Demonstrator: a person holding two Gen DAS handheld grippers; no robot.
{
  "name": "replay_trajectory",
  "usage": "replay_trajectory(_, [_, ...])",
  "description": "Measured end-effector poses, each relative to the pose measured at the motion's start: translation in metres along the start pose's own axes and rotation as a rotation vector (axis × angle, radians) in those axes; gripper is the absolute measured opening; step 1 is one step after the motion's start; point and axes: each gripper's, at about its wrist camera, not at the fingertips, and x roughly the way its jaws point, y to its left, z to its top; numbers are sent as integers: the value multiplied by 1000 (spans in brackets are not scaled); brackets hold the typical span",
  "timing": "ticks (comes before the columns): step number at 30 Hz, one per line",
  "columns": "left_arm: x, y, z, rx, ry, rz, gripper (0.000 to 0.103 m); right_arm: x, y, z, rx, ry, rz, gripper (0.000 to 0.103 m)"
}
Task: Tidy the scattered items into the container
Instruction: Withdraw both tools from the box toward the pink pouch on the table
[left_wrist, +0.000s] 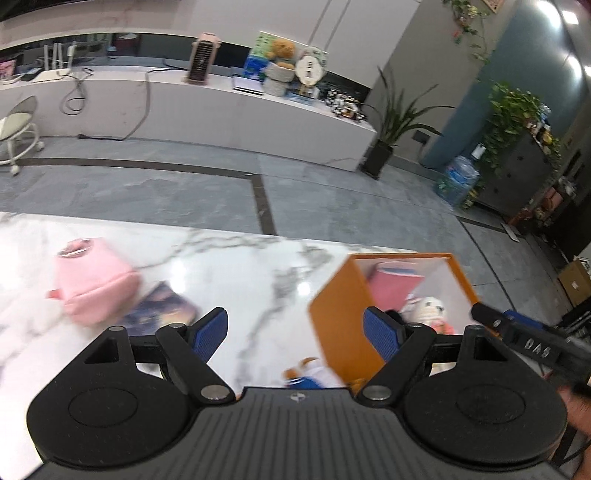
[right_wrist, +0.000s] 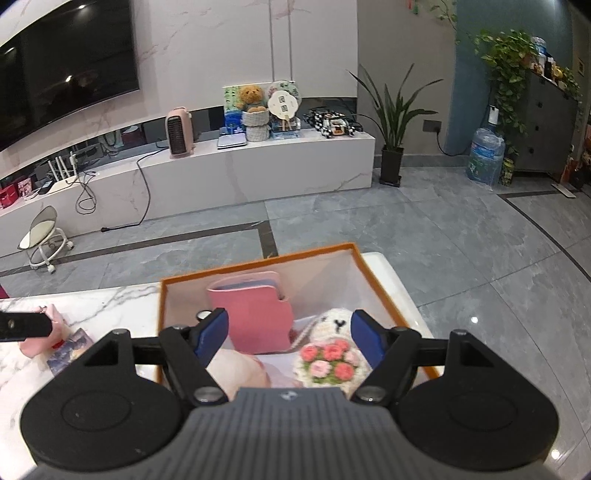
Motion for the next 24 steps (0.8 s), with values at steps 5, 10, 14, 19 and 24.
replay_trajectory(5, [-13, 27, -5, -13, 5, 30, 95, -2, 24, -1, -43, -14, 26, 77])
replay_trajectory(10, [-21, 58, -13, -37, 15, 61, 95, -2, 47, -3, -97, -23, 56, 78])
replay_trajectory(14, [-24, 80, -21, -63, 27, 83, 95, -1, 62, -6, -126, -24, 76, 78])
replay_trajectory(19, [-22, 104, -30, -87, 46, 95, 95, -1, 85, -10, -183, -26, 101, 79])
replay_trajectory(24, [-18, 119, -35, -114, 53, 98, 95, -1, 110, -16, -236, -20, 149, 80])
